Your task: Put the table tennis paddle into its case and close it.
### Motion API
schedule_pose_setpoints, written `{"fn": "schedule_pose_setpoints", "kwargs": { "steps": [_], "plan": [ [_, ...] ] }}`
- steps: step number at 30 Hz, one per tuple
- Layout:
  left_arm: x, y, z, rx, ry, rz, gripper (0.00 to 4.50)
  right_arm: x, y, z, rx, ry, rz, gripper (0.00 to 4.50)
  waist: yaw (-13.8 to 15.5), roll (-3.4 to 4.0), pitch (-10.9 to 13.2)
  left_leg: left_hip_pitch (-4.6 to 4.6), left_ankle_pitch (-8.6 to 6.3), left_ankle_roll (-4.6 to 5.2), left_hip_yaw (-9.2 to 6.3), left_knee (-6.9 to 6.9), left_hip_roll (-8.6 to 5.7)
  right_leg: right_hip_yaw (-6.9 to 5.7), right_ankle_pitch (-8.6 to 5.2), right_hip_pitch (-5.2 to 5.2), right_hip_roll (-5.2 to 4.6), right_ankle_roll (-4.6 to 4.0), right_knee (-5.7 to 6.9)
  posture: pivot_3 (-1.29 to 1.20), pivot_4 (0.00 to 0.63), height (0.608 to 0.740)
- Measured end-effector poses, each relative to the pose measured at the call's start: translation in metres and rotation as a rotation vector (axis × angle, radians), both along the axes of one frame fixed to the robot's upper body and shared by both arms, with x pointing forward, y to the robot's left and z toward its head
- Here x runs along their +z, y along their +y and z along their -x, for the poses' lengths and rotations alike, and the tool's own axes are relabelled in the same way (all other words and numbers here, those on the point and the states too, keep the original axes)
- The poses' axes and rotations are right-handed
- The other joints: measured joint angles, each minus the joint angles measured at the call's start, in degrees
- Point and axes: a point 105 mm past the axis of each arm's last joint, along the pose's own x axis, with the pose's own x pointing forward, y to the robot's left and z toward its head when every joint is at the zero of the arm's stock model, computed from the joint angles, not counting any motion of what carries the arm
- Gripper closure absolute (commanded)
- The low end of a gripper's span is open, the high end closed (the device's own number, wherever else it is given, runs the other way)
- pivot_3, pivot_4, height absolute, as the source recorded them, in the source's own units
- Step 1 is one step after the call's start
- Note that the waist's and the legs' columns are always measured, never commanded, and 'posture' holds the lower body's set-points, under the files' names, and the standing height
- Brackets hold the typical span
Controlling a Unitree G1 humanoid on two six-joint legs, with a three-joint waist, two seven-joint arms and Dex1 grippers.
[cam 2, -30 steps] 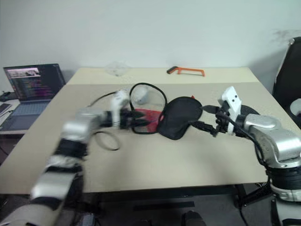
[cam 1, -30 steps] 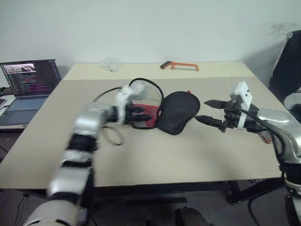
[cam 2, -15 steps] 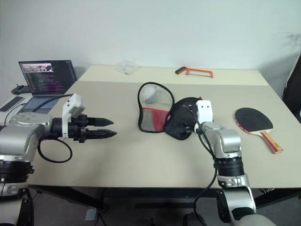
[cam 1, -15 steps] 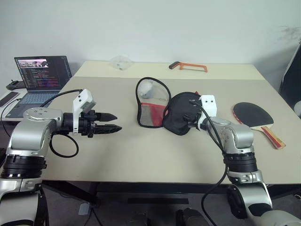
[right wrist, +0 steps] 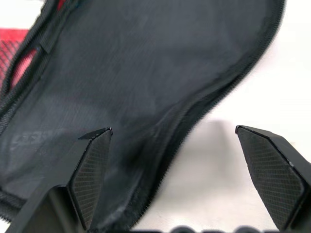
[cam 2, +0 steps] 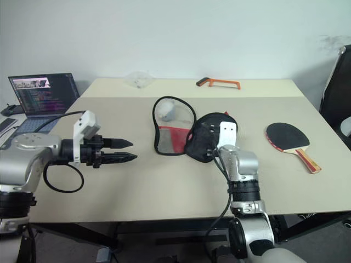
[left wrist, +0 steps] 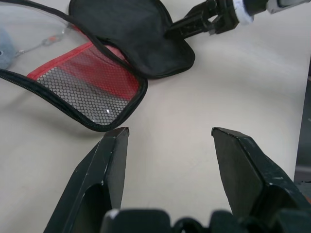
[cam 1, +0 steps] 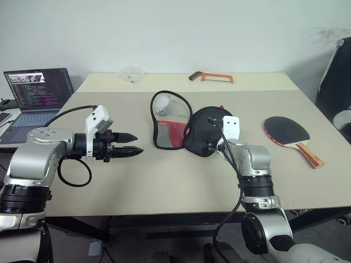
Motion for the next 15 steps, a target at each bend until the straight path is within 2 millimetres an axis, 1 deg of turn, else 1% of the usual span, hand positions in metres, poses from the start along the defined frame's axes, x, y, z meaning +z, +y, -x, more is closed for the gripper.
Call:
{"fn": "schedule_pose_setpoints", "kwargs": {
  "steps": [1,5,6,8,9,15],
  "plan": [
    [0.000,-0.001,0.000,0.000,-0.002,0.001,1.57,-0.003,0.001,0.000,-0.001,0.006,0.007,0.00,0.0,0.00,0.0,0.00,0.00,0.00,0.00,-0.01,0.00,0.00,0.00,0.00,0.00,0.00,-0.01,0.00,0.150,0.740],
    [0.001,-0.003,0.001,-0.003,0.002,0.010,1.57,-0.005,0.008,-0.005,0.013,0.003,0.027,0.00,-0.2,-0.01,0.0,0.03,0.00,0.00,0.01,-0.01,0.00,0.02,0.00,0.02,-0.01,0.00,-0.01,0.00,0.150,0.740],
    [0.000,-0.003,0.002,-0.005,0.002,0.008,1.54,-0.006,0.010,-0.006,0.020,0.002,0.041,0.19,-0.4,-0.02,0.0,0.04,0.00,0.00,0.01,-0.01,0.00,0.02,0.00,0.02,-0.01,0.00,0.00,0.00,0.150,0.740],
    [-0.001,-0.004,0.003,-0.004,0.002,0.007,1.52,-0.008,0.011,-0.007,0.023,-0.001,0.066,0.63,-0.6,-0.02,0.0,0.08,0.00,0.00,0.01,-0.01,0.03,0.01,0.00,0.04,0.00,0.00,0.01,0.00,0.150,0.740],
    [-0.001,-0.004,0.003,-0.002,0.001,0.007,1.52,-0.008,0.011,-0.007,0.023,-0.003,0.072,0.93,-0.7,-0.02,0.0,0.10,0.00,0.00,0.01,-0.01,0.04,0.01,0.00,0.06,0.01,0.00,0.01,0.00,0.150,0.740],
    [-0.002,-0.003,0.004,0.004,0.001,0.001,1.52,-0.009,-0.003,-0.014,0.019,-0.020,0.104,3.01,-0.9,-0.04,0.0,0.15,0.01,0.00,0.02,0.00,0.04,0.01,-0.01,0.12,0.04,0.00,-0.01,0.00,0.150,0.740]
  ]
}}
